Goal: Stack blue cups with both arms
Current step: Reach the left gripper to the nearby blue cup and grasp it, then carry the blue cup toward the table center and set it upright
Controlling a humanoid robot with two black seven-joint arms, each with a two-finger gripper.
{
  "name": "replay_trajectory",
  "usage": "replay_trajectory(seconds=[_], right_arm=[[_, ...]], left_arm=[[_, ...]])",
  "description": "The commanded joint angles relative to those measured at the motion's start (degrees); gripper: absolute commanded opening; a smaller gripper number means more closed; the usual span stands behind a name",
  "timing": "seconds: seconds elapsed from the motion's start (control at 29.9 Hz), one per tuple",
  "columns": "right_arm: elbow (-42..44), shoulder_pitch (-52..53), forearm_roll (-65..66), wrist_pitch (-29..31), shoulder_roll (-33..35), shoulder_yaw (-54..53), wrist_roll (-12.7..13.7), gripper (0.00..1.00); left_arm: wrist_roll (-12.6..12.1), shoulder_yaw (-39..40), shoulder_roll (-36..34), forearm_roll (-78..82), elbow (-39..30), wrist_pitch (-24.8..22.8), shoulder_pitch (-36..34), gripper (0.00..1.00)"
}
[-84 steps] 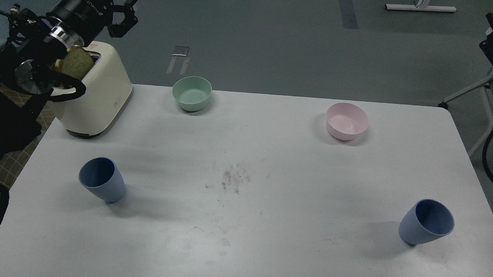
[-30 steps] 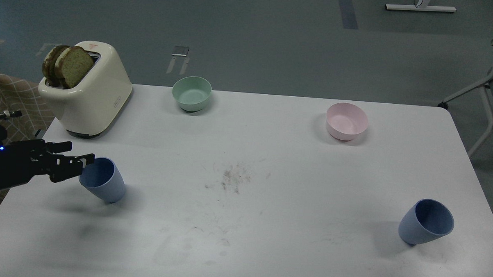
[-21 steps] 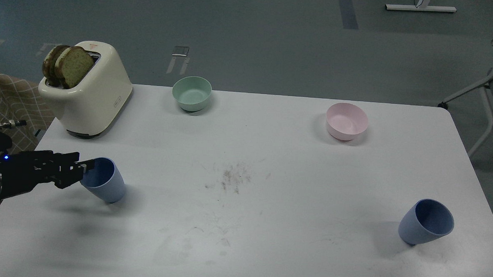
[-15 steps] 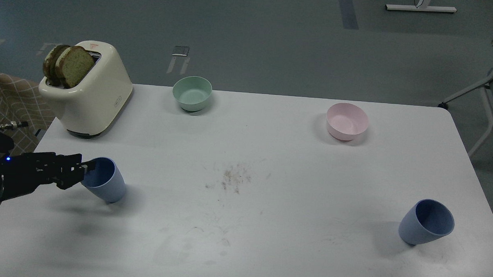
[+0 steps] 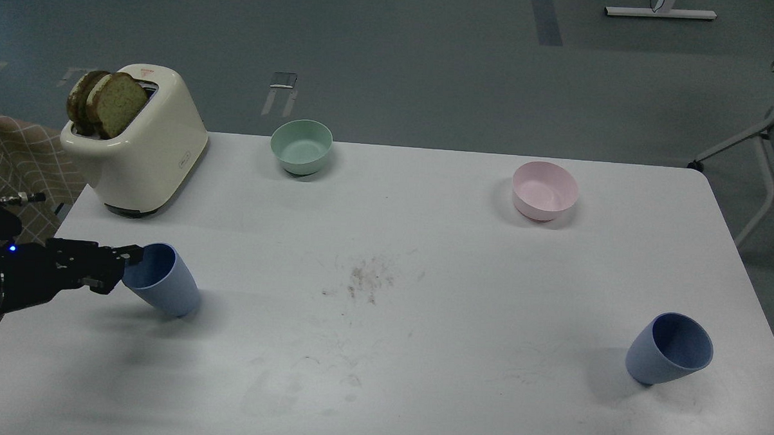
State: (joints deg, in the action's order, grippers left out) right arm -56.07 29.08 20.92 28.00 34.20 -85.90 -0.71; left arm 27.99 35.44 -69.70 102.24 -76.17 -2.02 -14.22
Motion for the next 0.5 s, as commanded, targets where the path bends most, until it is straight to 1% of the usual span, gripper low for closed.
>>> replay_trajectory(seconds=[0.0, 0.13, 0.27, 0.4, 0.47], right_arm=[[0.0, -0.16, 0.0, 0.0, 0.17, -0.23, 0.0, 1.0], [0.0, -0.95, 0.0, 0.0, 0.43, -1.37, 0.0, 1.0], [-0.09, -2.36, 0.0, 0.0, 1.22, -2.51, 0.0, 1.0], [-0.18, -5.16, -0.09, 0.0, 2.36, -4.71, 0.0, 1.0], [-0.18, -5.7, -0.09, 0.0, 2.8, -5.15, 0.0, 1.0]], left_arm=[[0.01, 0.51, -3.16, -0.03, -2.05, 0.0, -2.91, 0.0], [0.01, 0.16, -4.57, 0.32, -6.52, -0.44, -9.32, 0.0], [0.01, 0.16, -3.43, 4.7, -8.46, -1.32, -13.72, 0.0], [0.01, -0.37, 7.26, 14.37, -8.47, -7.19, -20.31, 0.0], [0.01, -0.54, 9.83, 15.79, -8.29, -9.05, -21.9, 0.0]])
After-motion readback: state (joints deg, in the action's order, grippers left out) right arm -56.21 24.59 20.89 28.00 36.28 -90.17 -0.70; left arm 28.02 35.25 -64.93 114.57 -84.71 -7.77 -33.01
